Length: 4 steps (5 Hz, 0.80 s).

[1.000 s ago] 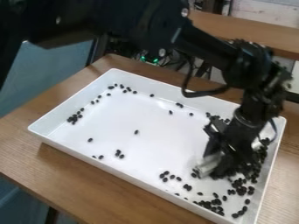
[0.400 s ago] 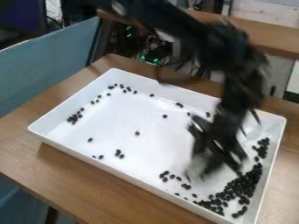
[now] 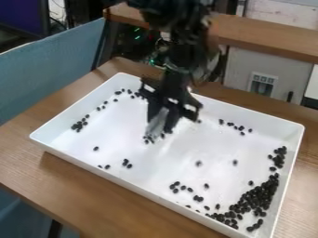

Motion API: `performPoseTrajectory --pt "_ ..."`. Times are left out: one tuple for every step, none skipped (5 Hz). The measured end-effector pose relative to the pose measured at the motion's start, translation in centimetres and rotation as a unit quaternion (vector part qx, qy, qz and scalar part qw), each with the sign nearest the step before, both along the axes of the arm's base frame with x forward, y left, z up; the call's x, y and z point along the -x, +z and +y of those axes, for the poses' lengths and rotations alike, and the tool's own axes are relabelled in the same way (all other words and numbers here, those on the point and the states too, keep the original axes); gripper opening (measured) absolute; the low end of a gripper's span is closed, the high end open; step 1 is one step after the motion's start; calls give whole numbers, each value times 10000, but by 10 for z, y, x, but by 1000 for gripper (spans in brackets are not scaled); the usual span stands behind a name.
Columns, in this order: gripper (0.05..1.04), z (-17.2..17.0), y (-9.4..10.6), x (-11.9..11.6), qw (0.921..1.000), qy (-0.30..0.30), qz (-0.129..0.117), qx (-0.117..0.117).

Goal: Sweep into pile

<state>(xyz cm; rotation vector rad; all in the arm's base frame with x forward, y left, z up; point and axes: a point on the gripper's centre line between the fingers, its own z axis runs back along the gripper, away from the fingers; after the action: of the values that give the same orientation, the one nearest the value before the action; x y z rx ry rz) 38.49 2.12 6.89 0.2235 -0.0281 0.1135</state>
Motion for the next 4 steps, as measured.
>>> performPoseTrajectory --pt "391 52 -12 1 9979 611 167 -118" --pt "391 103 -38 -5 9940 1007 405 -99" --pt "391 133 -48 -15 9922 1132 508 -81" --pt "390 137 -51 -24 9911 1210 555 -15"
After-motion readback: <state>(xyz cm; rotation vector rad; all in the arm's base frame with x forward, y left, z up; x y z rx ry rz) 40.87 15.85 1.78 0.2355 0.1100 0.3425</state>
